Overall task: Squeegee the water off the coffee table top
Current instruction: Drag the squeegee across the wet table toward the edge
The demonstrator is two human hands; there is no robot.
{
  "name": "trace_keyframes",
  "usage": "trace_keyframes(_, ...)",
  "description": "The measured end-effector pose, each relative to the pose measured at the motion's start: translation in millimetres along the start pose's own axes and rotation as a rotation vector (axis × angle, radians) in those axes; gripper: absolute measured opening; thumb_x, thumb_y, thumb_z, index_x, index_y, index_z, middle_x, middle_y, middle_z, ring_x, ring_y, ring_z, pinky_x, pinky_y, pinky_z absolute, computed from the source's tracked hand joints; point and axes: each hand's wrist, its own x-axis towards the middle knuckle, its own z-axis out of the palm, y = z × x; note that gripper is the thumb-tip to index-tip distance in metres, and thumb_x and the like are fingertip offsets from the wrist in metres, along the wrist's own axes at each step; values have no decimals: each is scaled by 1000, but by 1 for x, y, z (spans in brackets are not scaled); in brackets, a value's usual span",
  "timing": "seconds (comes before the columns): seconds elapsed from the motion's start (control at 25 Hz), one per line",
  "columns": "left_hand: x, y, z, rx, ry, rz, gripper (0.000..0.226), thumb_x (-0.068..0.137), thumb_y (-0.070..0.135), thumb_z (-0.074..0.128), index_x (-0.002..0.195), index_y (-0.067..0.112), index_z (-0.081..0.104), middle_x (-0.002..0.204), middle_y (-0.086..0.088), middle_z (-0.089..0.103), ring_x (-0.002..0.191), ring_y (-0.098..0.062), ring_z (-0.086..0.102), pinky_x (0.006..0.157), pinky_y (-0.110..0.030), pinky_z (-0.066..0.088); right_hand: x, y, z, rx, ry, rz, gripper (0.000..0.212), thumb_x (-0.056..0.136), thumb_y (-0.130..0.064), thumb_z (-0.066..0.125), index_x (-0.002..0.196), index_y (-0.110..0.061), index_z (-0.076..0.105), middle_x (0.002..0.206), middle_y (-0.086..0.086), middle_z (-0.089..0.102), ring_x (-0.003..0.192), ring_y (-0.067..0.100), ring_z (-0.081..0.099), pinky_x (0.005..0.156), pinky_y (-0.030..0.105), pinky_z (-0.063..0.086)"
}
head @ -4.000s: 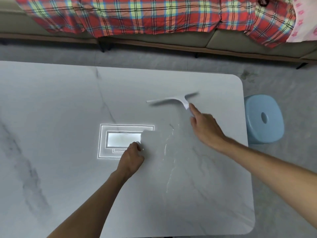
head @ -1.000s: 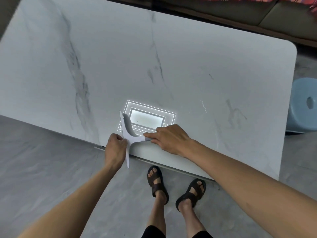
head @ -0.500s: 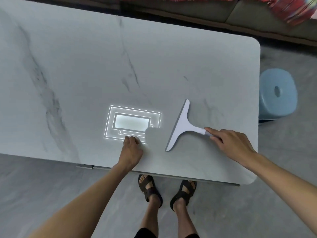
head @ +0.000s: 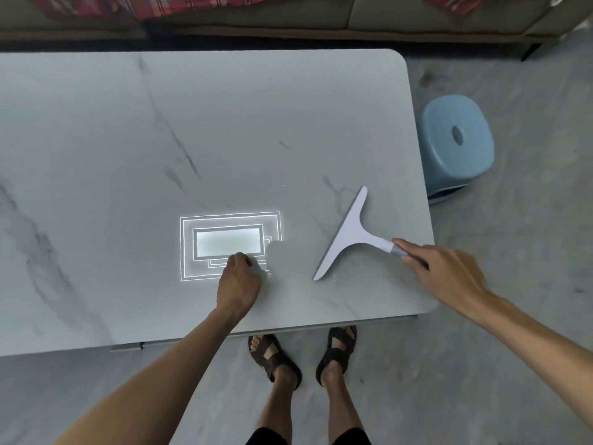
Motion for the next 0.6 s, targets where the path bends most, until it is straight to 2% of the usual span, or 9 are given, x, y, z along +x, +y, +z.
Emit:
trace_keyframes(0.12,0,2,-8,-63,57,-61,18,94,14,42,107,6,52,111,-13,58,89,-29,53,75,-34,42,0,-22,2,7,-6,-116,39,95,-37,52,133,-45,50,77,-6,64,62,19,59,49,28,38)
trace_keyframes(0.24,-4,-8,-14,-62,69,-94,25,89,9,46,113,5,50,114,-14,58,96,-32,56,74,-34,43,-8,-60,17,36,-86,-345,38,94,-41,53,132,-47,49,76,-8,60,58,18,59,46,28,41)
trace_keyframes(0.44,-29,-24,0,-114,52,-210,23,85,7,47,106,15,44,104,-10,60,87,-32,58,71,-36,47,-10,-116,69,-11,-286,-667,35,99,-38,41,134,-45,42,86,1,58,67,26,57,52,30,30)
trace_keyframes(0.6,-49,-13,37,-90,45,-255,23,84,9,44,107,14,43,100,-9,59,83,-31,55,68,-34,40,4,-86,76,-60,-287,-654,36,100,-40,35,136,-46,40,88,1,59,70,28,59,54,31,35)
